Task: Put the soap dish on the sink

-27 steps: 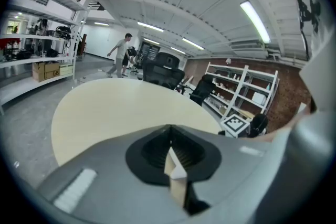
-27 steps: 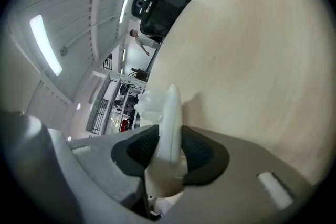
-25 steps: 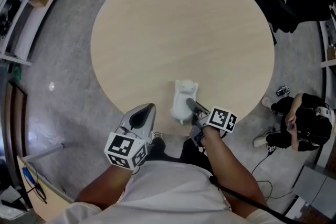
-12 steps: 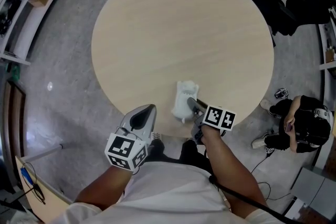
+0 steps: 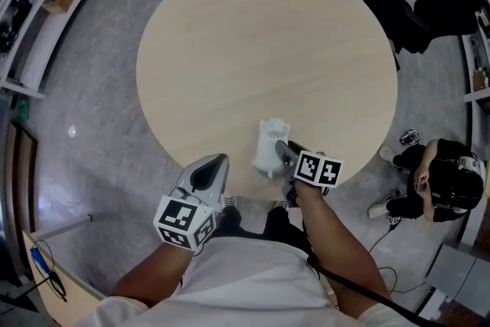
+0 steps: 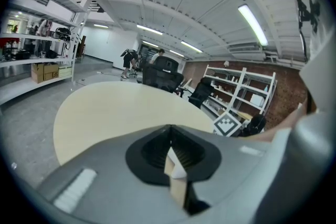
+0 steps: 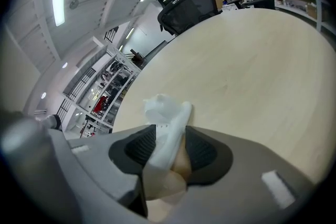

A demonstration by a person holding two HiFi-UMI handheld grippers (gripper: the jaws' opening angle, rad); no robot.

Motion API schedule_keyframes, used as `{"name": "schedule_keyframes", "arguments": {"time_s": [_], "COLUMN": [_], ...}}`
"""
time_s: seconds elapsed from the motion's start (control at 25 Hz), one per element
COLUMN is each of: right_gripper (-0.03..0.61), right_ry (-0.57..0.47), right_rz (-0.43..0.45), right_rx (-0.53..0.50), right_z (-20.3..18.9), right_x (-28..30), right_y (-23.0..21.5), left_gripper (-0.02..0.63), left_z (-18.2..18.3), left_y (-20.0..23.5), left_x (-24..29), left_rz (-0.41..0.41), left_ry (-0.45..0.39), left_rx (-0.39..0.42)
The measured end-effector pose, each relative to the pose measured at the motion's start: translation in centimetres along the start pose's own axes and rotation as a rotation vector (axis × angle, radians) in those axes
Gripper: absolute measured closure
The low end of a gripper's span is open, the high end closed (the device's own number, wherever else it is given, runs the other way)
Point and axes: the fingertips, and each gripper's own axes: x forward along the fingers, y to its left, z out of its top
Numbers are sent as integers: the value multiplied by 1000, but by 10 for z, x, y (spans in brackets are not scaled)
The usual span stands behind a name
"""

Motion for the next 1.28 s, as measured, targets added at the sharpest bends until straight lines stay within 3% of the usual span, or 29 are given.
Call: {"name": "schedule_keyframes", "arguments": {"time_s": [0.28, 0.56, 0.68, 0.8, 0.96, 1.16, 1.28], "right_gripper": [400, 411, 571, 575, 575, 575, 575], "right_ry": [-130, -242, -308, -377, -458, -483, -484], "right_rz": [18, 71, 134, 172, 208, 220, 264], "right_rx": [40, -45, -97, -140, -206, -287, -275], "right_z": [19, 30, 34, 34, 27, 16, 16], "right_x": [-22, -68, -99, -133, -175, -207, -222], "right_y": [-1, 28, 62, 92, 127, 147, 146], "left_gripper": [607, 607, 607, 607, 606, 607, 607], "left_z": [11, 25, 31, 35, 31, 31, 32], "left_y": [1, -4, -8, -16, -26, -38, -54], "left_x": [-11, -22, -28, -34, -36, -48, -51], "left_rz": [-11, -62, -96, -151, -233, -229, -221], "left_ry": [-32, -64, -76, -89, -67, -84, -106], "left_rx": [16, 46, 67, 86, 51, 71, 105]}}
